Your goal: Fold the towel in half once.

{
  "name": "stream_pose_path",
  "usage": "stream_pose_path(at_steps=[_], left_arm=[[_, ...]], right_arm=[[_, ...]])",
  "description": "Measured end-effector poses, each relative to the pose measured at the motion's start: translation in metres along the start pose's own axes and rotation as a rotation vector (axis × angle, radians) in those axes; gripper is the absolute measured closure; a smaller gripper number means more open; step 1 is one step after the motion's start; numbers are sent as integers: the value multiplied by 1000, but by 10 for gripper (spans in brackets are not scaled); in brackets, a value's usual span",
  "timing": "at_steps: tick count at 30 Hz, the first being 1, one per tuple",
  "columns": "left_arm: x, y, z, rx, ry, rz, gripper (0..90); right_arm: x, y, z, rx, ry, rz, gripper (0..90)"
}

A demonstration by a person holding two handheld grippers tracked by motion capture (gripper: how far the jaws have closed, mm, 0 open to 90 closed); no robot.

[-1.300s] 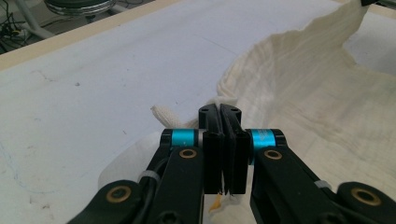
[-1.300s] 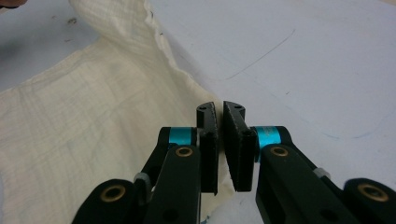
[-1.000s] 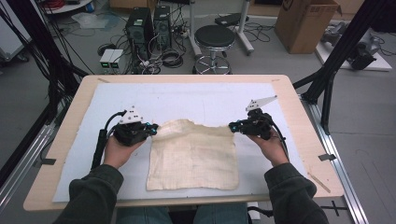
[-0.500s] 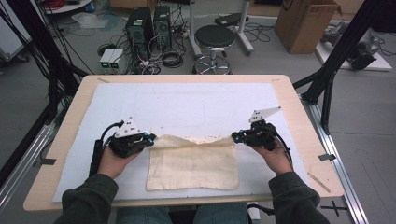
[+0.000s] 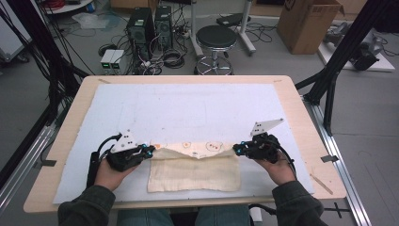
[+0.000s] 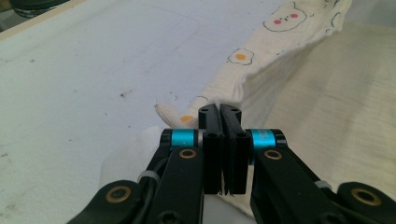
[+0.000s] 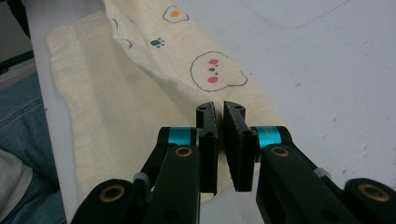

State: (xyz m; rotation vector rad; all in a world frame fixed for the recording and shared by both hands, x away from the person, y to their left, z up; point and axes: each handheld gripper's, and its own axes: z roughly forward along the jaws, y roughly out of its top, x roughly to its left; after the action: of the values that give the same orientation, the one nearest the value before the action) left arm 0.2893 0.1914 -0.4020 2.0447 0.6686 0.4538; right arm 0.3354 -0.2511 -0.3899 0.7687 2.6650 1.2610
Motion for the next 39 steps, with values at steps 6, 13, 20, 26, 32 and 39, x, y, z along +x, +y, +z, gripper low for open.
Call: stream_pose_path(at_steps=[6, 13, 20, 26, 32, 39], left_arm=[[-10, -7, -6, -10, -8, 10, 871], [-24, -16, -10, -1, -14, 42, 870], [-32, -22, -15, 11, -16, 61, 870], [-37, -27, -19, 18, -20, 75, 870], [-44, -33, -19, 33, -26, 88, 869], [-49, -36, -20, 39, -37, 100, 868]], right_arm=[[10, -7, -2, -2, 14, -3, 842], [21, -12, -4, -8, 25, -11, 841], [30, -20, -3, 3, 39, -9, 841], [38, -26, -6, 4, 46, -16, 841], [44, -31, -7, 7, 51, -15, 841], [50, -38, -5, 25, 52, -22, 841]])
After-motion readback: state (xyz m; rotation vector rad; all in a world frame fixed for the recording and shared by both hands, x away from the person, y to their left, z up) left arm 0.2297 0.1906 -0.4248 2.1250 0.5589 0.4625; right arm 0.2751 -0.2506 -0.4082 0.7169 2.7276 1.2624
